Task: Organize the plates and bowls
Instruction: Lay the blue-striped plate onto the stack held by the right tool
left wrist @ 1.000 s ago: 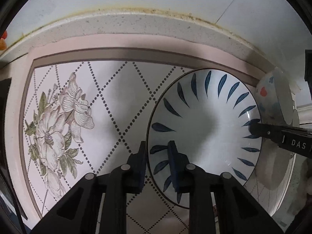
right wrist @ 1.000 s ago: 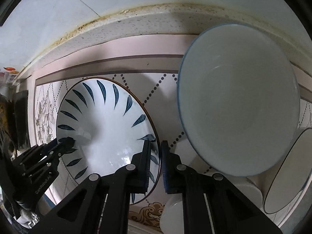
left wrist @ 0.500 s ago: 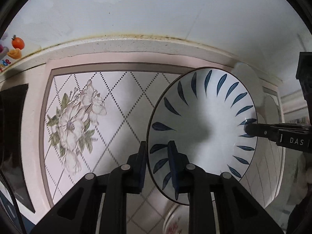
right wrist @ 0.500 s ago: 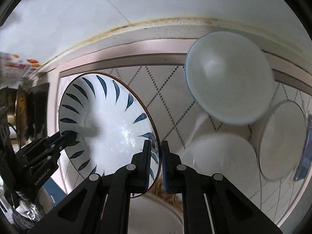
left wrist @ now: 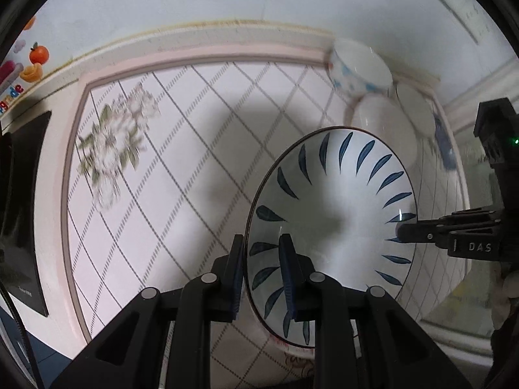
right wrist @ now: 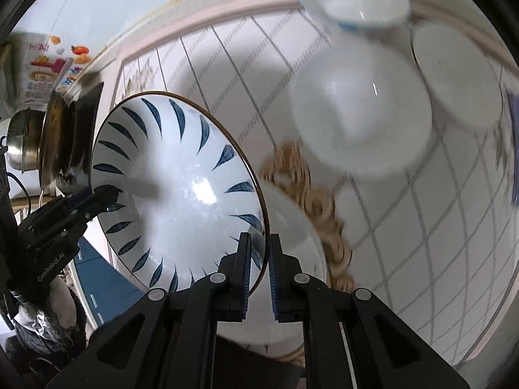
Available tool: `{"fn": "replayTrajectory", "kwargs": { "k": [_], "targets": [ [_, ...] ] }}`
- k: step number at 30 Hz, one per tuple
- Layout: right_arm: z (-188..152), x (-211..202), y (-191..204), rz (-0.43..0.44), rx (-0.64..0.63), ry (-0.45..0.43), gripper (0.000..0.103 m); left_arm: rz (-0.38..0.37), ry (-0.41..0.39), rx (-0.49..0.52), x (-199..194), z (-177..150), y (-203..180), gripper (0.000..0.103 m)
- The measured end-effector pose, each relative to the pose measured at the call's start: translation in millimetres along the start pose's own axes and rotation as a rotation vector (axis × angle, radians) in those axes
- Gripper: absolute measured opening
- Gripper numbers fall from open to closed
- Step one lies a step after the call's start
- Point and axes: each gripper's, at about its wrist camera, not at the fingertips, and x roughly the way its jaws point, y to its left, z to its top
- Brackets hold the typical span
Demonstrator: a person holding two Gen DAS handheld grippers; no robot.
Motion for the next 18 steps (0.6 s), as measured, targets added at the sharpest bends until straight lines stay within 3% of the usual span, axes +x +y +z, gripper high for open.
{"fn": "replayTrajectory", "kwargs": {
  "k": [7, 18],
  "targets": [
    [-41.6, 28.0, -14.9, 0.007, 0.033, 0.037, 0.012, 0.005, 0.054, 0.006, 26.8, -28.6, -6.8, 0.018],
    [-59.2, 48.4, -30.1, -0.005, 0.07, 0.044, 0.012, 0.038, 0.065, 0.041, 45.0, -37.8, -21.2, 0.018]
  ]
}}
